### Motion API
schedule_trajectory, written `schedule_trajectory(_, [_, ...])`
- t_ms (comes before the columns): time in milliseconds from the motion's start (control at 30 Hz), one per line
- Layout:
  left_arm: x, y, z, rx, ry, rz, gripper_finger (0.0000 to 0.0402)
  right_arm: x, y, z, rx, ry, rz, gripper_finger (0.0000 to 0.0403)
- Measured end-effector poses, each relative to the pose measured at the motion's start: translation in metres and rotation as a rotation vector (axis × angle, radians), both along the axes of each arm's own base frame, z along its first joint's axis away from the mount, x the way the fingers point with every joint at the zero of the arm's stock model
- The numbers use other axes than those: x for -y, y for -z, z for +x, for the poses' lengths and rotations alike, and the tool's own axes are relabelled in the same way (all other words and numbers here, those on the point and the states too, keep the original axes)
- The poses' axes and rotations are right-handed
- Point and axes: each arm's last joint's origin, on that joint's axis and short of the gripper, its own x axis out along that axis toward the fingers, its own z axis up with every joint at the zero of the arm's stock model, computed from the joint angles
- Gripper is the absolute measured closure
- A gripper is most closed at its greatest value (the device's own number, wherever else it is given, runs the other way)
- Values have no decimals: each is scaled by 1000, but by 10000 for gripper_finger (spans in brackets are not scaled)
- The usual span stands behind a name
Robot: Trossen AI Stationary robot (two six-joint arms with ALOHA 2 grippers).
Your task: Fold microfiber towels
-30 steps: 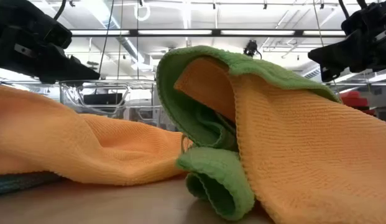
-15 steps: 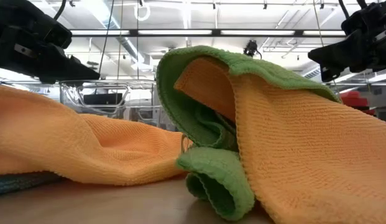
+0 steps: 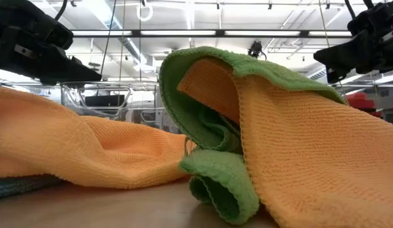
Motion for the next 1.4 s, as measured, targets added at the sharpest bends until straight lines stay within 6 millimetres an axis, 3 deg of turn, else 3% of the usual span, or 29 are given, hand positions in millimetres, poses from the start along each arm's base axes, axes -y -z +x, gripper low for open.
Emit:
schedule_trajectory(600, [0,0,0,0,0,0,314,0,0,0,0,0,0,366])
schedule_trajectory(800, [0,-2,0,20,13,81,311,0,0,0,0,0,0,366])
schedule_trajectory(1167, [0,-34,0,351,-1,178,319,0,0,0,0,-1,0,366])
schedule_trajectory(1400, [0,-35,0,366,1,-78,312,0,0,0,0,0,0,366])
